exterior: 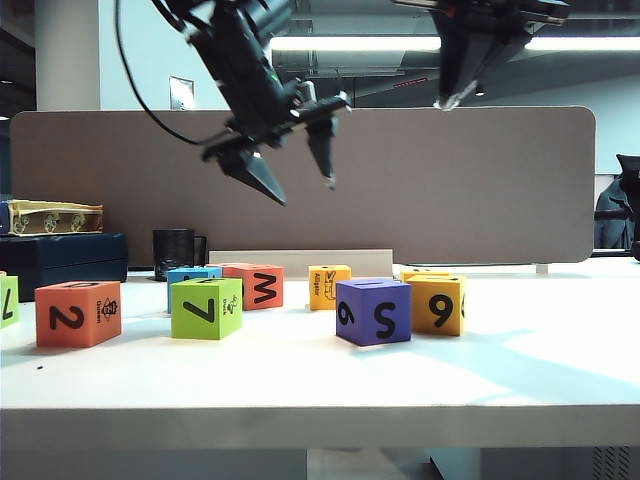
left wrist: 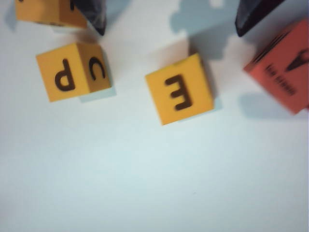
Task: Select the appropriate blocks from the scattered letter blocks on the table and arrange them in a row to spell out "DEEP".
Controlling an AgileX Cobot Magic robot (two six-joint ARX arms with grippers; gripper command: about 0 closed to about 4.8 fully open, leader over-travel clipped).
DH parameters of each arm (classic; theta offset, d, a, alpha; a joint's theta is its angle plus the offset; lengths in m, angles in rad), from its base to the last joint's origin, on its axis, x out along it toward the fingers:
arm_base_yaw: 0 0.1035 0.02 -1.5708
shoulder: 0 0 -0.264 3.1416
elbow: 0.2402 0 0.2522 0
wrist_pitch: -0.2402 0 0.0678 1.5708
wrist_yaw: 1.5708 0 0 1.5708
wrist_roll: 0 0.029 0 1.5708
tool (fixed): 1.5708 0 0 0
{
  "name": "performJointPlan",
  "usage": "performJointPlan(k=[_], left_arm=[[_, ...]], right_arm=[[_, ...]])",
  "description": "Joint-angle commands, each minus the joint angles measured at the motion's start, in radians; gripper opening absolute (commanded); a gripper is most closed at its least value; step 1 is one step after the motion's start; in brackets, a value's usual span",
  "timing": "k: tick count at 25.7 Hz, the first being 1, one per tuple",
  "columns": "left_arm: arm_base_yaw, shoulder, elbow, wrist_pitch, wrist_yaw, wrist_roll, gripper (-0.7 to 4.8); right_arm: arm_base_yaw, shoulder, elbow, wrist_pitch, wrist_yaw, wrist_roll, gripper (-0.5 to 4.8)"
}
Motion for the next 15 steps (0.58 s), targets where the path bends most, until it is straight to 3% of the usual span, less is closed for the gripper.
performJointPlan(k=[1,5,15], left_arm=[[-0.016,0.036,0.003,0.076,-0.033,-0.008,3.36],[-0.028,0.091,0.003,0.122,-0.119,-0.045,3.37],[-0.031,0.175,0.003,0.17,-0.12,-0.138,3.51]], right_arm=[[-0.01,-0.006,0.005,-0.013,0.043,-0.015,-0.01],[-0.014,-0.006,0.005,-0.024,0.047,-0.029,-0.01],[-0.014,-0.006,0.005,-0.022,0.046,-0.029,-0.01]])
